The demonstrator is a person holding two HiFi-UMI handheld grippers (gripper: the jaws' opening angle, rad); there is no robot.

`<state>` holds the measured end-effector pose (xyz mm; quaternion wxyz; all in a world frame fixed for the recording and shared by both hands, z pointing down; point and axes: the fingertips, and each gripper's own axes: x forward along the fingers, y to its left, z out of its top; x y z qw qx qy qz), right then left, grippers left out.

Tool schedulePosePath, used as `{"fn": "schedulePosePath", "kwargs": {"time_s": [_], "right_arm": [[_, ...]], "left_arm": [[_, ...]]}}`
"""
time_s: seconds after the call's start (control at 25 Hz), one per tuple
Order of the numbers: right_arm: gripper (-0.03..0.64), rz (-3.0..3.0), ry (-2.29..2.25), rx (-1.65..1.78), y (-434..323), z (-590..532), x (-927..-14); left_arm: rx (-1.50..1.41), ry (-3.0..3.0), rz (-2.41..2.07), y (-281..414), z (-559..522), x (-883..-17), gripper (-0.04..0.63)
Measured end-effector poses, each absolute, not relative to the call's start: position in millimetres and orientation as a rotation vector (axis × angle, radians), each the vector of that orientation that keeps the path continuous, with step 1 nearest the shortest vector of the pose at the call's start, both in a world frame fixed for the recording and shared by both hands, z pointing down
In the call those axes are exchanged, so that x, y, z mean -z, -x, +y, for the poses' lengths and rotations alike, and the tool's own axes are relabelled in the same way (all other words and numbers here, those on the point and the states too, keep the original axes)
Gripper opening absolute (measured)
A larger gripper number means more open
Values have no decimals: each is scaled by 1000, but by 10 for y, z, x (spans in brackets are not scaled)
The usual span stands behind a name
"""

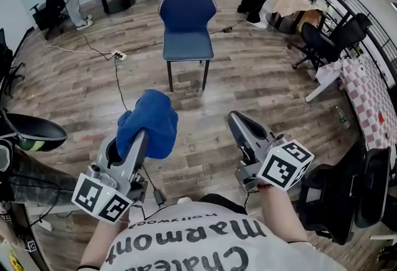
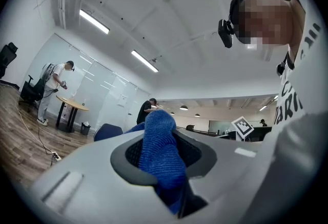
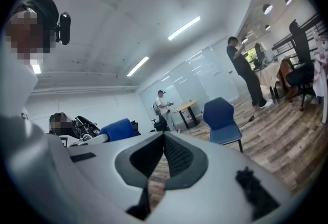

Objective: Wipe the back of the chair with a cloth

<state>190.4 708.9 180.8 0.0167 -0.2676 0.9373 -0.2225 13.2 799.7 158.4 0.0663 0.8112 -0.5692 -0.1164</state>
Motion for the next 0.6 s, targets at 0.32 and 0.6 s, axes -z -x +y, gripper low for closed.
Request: {"fn": "schedulePosePath", "kwargs": {"time_s": [0.32,0.6], "right_arm": [[14,2956,793,705,-1706,6988,-1896],[14,2964,804,698,-1834,6552,-1953]], "left_arm": [[400,-2463,-1688,-115,7819,-1585,89],[381,-2447,-1698,-204,7395,-1666,89]]}}
